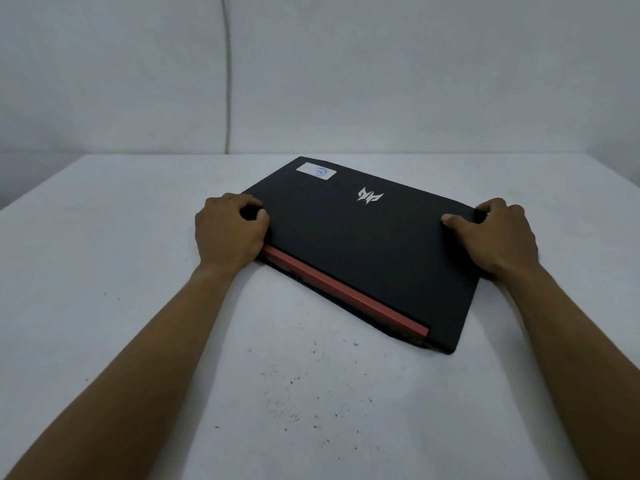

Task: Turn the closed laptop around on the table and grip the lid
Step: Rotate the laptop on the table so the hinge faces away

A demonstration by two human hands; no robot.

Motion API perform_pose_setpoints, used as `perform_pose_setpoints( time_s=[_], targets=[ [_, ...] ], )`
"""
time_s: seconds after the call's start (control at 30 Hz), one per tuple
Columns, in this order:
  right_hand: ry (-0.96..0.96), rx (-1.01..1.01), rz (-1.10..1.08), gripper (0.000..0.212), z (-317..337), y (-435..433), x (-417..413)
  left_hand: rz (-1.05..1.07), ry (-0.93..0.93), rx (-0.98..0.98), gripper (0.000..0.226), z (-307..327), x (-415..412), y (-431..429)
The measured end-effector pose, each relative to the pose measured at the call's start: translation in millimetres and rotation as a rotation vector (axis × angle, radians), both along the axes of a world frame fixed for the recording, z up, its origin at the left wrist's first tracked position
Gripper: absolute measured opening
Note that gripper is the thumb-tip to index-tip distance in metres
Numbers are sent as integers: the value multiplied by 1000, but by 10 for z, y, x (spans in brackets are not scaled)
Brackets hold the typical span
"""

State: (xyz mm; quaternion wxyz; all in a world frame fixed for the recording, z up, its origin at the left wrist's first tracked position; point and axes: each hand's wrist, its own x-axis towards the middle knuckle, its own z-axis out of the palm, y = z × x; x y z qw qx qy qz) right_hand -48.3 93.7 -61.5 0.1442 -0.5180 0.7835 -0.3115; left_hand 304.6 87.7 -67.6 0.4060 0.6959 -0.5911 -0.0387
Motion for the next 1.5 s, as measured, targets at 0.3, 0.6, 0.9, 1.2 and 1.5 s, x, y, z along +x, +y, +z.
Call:
perform_pose_setpoints(
  time_s=[0.3, 0.6, 0.9, 1.2, 1.5],
  targets=[
    [0, -18, -65, 60, 22, 65, 66, 177, 26, 33, 34, -42, 1, 46],
    [77, -36, -124, 44, -37, 320, 35, 81, 202, 0, 28, -82, 46, 197],
    [252, 15, 2, 64, -11, 530, -9, -30, 254, 79, 40, -12, 15, 278],
    [239, 108, 291, 71, 2, 482, -23, 16, 324, 94, 36, 98, -35, 369],
    [228, 98, 438, 57, 111, 74, 380, 111, 340, 188, 57, 23, -108, 376]
  ],
)
